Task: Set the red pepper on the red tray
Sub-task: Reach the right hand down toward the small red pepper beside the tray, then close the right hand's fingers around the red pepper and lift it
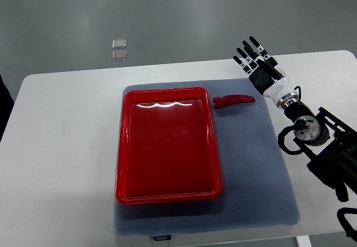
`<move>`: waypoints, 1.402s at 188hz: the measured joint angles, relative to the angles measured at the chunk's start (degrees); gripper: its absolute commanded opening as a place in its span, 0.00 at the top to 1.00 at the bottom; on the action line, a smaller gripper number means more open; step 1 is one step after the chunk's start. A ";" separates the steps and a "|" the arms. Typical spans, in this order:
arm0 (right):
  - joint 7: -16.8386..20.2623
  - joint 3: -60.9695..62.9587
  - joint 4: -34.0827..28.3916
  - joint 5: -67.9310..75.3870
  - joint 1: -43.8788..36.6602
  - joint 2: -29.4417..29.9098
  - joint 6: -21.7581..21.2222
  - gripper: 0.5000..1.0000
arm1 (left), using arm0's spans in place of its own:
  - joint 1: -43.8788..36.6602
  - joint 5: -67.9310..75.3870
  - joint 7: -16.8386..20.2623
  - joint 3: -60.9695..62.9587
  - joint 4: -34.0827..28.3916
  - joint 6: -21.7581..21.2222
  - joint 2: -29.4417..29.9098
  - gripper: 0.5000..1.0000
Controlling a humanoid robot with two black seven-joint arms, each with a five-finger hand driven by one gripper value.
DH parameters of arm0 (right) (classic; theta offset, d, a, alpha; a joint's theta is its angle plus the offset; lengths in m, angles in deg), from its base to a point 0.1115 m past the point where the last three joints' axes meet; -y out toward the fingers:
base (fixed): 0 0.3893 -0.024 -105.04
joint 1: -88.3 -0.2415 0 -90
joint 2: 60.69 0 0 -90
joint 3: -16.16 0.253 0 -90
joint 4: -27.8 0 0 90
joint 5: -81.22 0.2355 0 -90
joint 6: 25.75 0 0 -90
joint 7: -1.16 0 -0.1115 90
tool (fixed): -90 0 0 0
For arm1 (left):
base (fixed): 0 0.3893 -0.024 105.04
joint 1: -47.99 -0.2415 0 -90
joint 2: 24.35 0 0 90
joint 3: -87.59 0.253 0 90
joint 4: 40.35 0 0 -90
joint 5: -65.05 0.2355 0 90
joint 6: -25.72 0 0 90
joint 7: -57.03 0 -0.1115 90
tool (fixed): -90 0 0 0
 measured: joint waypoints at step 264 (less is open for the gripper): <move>0.30 -38.41 -4.28 -80.37 -15.79 -11.39 19.22 0.41 | 0.00 -0.01 0.00 -0.20 -0.31 -0.03 0.00 0.00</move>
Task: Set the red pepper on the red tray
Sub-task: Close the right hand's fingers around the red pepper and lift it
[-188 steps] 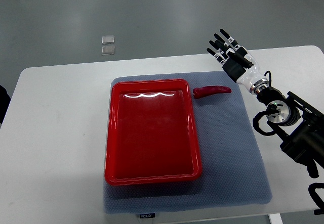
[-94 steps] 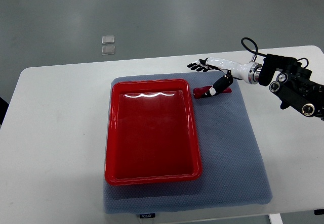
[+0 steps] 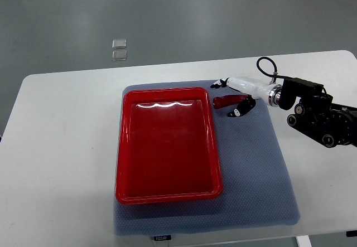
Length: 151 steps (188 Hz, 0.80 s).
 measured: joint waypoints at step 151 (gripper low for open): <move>1.11 -2.50 2.11 -0.05 -0.80 0.13 -0.20 1.00 | 0.00 0.00 0.00 0.03 -0.14 -0.05 0.00 0.00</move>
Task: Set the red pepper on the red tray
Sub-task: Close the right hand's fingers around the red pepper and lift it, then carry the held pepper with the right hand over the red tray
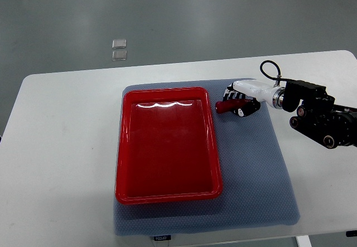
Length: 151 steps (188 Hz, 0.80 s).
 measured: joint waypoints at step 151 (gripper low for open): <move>0.00 -0.56 -12.64 3.56 -6.80 3.58 -3.89 1.00 | 0.00 0.00 0.00 0.00 0.36 0.06 0.00 0.00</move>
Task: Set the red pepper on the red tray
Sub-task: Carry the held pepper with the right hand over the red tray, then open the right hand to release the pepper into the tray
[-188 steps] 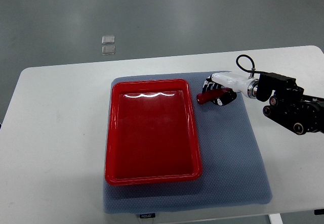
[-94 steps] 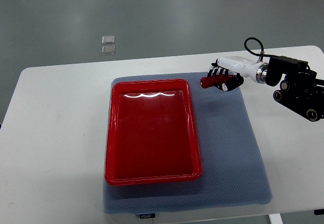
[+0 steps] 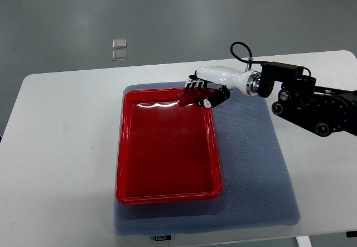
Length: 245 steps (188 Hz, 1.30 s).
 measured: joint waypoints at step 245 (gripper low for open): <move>-0.80 1.51 7.57 3.67 0.05 8.44 1.32 0.29 | 0.00 -0.01 0.00 -0.01 -0.21 0.02 0.00 0.00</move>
